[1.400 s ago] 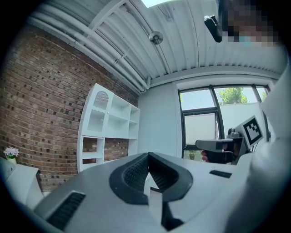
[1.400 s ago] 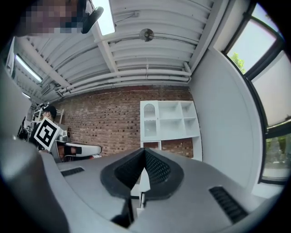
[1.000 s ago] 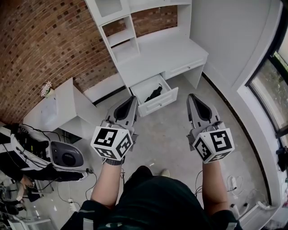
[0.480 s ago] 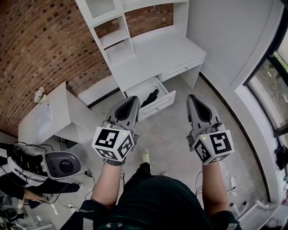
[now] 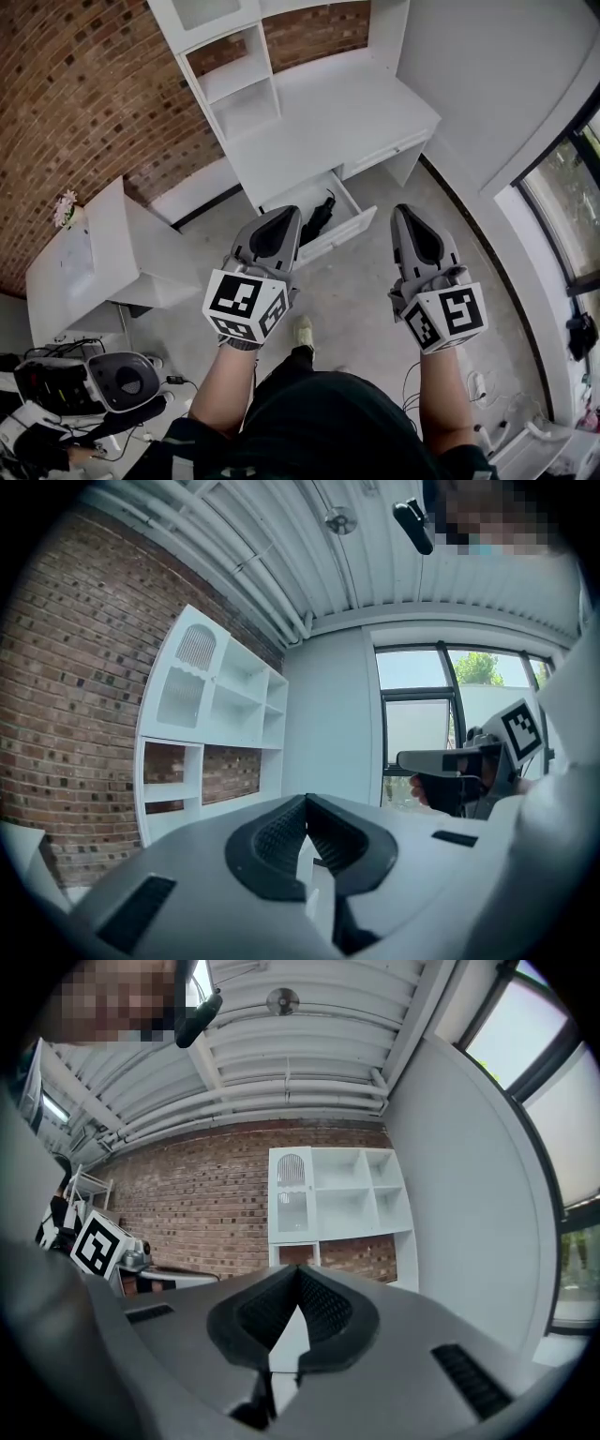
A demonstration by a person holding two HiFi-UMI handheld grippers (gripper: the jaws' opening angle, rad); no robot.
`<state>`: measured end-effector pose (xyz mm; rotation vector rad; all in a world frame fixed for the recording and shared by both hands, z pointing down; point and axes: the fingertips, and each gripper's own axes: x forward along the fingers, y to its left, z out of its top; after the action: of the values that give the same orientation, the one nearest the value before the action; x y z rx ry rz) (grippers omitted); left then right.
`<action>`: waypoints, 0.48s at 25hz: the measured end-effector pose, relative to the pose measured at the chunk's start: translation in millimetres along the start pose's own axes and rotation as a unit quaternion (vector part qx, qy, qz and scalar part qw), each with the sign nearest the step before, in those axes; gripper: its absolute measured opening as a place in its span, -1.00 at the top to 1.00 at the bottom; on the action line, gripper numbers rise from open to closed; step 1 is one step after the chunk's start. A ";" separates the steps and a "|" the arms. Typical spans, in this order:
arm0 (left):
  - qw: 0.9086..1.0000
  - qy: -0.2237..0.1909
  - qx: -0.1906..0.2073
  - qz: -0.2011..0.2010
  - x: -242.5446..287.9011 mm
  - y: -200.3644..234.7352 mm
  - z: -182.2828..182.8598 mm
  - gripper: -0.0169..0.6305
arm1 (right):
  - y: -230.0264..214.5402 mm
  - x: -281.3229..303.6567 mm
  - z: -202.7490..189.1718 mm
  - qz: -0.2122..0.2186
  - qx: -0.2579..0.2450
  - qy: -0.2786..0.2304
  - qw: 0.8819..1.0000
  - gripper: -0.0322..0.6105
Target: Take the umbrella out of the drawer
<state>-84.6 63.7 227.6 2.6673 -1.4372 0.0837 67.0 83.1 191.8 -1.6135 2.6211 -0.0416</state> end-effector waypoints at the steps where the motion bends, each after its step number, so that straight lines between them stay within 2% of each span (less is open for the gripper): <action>1: 1.000 0.003 -0.002 -0.003 7.4 9.2 -2.4 0.93 | 0.5 11.0 -2.5 -0.001 -0.001 0.003 1.000 0.89; 12: 0.998 0.021 -0.004 -0.060 74.3 75.2 -32.6 0.93 | 3.9 97.9 -33.9 -0.026 -0.006 0.017 0.999 0.89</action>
<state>-106.4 -34.9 272.8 2.7206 -1.2607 0.1231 17.2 -2.8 221.5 -1.7010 2.6080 -0.0558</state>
